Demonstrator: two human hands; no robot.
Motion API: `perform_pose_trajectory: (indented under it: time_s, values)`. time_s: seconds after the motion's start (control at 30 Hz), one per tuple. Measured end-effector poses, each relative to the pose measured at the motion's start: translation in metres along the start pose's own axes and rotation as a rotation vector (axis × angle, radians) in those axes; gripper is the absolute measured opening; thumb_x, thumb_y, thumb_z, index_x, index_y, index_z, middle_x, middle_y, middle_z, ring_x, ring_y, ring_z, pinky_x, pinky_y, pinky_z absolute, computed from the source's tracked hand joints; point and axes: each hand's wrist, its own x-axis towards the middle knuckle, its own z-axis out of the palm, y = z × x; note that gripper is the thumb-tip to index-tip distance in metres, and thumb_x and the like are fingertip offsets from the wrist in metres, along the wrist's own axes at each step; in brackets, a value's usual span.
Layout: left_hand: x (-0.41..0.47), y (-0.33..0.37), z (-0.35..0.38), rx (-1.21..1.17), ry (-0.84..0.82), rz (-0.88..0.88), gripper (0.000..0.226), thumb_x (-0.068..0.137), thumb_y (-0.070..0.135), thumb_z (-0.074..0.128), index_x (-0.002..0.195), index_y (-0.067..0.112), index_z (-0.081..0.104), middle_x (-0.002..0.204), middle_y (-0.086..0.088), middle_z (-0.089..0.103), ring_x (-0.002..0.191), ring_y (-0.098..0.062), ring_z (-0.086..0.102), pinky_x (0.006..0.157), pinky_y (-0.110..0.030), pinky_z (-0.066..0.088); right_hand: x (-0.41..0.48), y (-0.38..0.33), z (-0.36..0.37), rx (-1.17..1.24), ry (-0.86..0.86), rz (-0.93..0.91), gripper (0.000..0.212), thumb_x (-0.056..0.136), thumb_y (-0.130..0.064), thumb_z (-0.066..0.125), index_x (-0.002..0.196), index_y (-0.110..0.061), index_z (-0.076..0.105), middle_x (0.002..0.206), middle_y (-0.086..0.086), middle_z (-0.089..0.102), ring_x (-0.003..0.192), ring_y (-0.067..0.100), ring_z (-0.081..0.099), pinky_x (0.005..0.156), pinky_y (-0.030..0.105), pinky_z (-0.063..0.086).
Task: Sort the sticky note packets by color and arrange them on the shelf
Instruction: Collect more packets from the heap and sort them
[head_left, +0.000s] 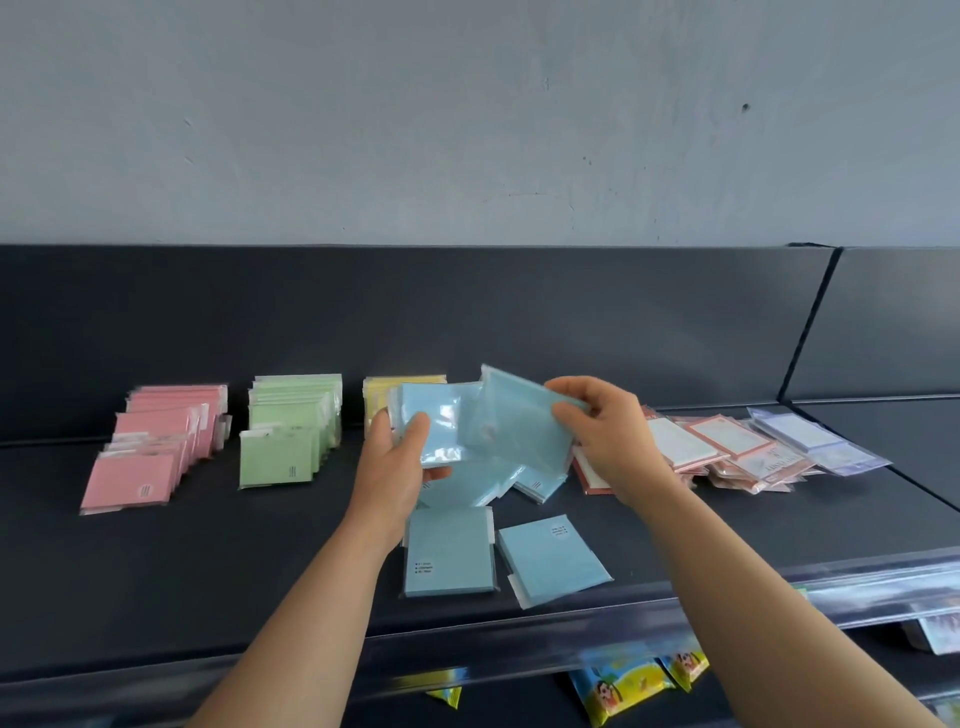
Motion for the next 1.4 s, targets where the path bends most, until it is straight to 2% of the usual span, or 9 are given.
perform_pose_trajectory:
  time_s: [0.17,0.33,0.5,0.63,0.83,1.03,1.17,1.3,1.4]
  values:
    - [-0.011,0.0,0.012,-0.018,-0.157,0.013,0.029,0.088,0.028,0.068,0.113,0.018,0.058,0.105,-0.003,0.07,0.093,-0.019,0.069,0.064,-0.03,0.055,-0.005,0.009,0.02,0.14,-0.06,0.058,0.024,0.085,-0.011,0.07,0.104,-0.026,0.065,0.104,-0.003,0.068,0.095,0.019,0.065,0.074,0.027,0.053]
    - [-0.016,-0.012,0.005,-0.015,-0.172,-0.02,0.029,0.09,0.017,0.066,0.117,0.017,0.056,0.111,-0.003,0.068,0.097,-0.02,0.068,0.067,-0.031,0.057,-0.019,0.018,0.028,0.08,-0.113,0.183,0.06,0.085,-0.028,0.071,0.136,-0.018,0.042,0.119,-0.005,0.055,0.106,0.013,0.057,0.088,0.03,0.05]
    - [-0.014,-0.022,0.01,0.093,-0.229,-0.077,0.026,0.093,0.029,0.056,0.117,0.021,0.047,0.114,0.001,0.063,0.105,-0.017,0.061,0.091,-0.043,0.052,-0.025,0.03,0.032,0.104,-0.326,0.271,0.03,0.094,-0.022,0.056,0.123,-0.02,0.047,0.115,0.003,0.063,0.101,0.017,0.061,0.074,0.029,0.05]
    - [0.003,-0.011,0.022,0.268,-0.294,-0.047,0.028,0.096,0.024,0.049,0.121,0.019,0.037,0.115,0.003,0.056,0.102,-0.01,0.054,0.081,-0.024,0.042,-0.005,0.034,0.023,0.183,-0.275,0.222,0.034,0.091,-0.006,0.058,0.122,-0.017,0.051,0.114,0.003,0.067,0.105,0.018,0.065,0.091,0.036,0.052]
    - [0.053,0.0,0.055,0.446,-0.203,0.049,0.017,0.096,0.018,0.047,0.112,0.02,0.053,0.107,0.001,0.062,0.099,-0.018,0.058,0.074,-0.027,0.043,0.043,0.033,0.02,0.031,-0.135,0.179,0.044,0.092,-0.008,0.053,0.132,-0.019,0.039,0.114,-0.001,0.06,0.104,0.017,0.06,0.09,0.038,0.052]
    - [0.098,-0.02,0.086,0.584,-0.135,-0.037,0.033,0.099,0.017,0.039,0.132,0.019,0.043,0.11,0.003,0.056,0.095,-0.016,0.053,0.083,-0.031,0.042,0.086,0.05,0.036,-0.029,-0.126,0.224,0.054,0.093,-0.001,0.043,0.141,-0.017,0.023,0.114,-0.001,0.051,0.098,0.013,0.052,0.067,0.017,0.043]
    - [0.113,-0.029,0.096,0.709,-0.074,-0.103,0.034,0.1,0.014,0.035,0.134,0.013,0.037,0.099,0.008,0.036,0.093,-0.013,0.036,0.082,-0.024,0.032,0.105,0.072,0.052,-0.052,-0.154,0.293,0.063,0.091,0.0,0.039,0.145,-0.02,0.015,0.129,0.004,0.044,0.11,0.019,0.048,0.084,0.028,0.047]
    - [0.118,-0.042,0.1,0.713,-0.09,-0.176,0.03,0.098,0.012,0.035,0.127,0.012,0.04,0.105,-0.003,0.051,0.076,-0.014,0.044,0.061,-0.027,0.034,0.113,0.088,0.07,-0.072,-0.051,0.35,0.048,0.078,0.001,0.037,0.123,-0.018,0.038,0.126,0.006,0.041,0.107,0.027,0.05,0.093,0.046,0.05]
    - [0.119,-0.046,0.102,0.747,-0.035,-0.196,0.031,0.096,0.011,0.037,0.127,0.011,0.041,0.121,-0.009,0.052,0.091,-0.021,0.05,0.069,-0.027,0.036,0.112,0.093,0.074,-0.022,0.002,0.367,0.042,0.075,0.003,0.035,0.111,-0.014,0.045,0.12,0.008,0.046,0.1,0.027,0.055,0.079,0.041,0.054]
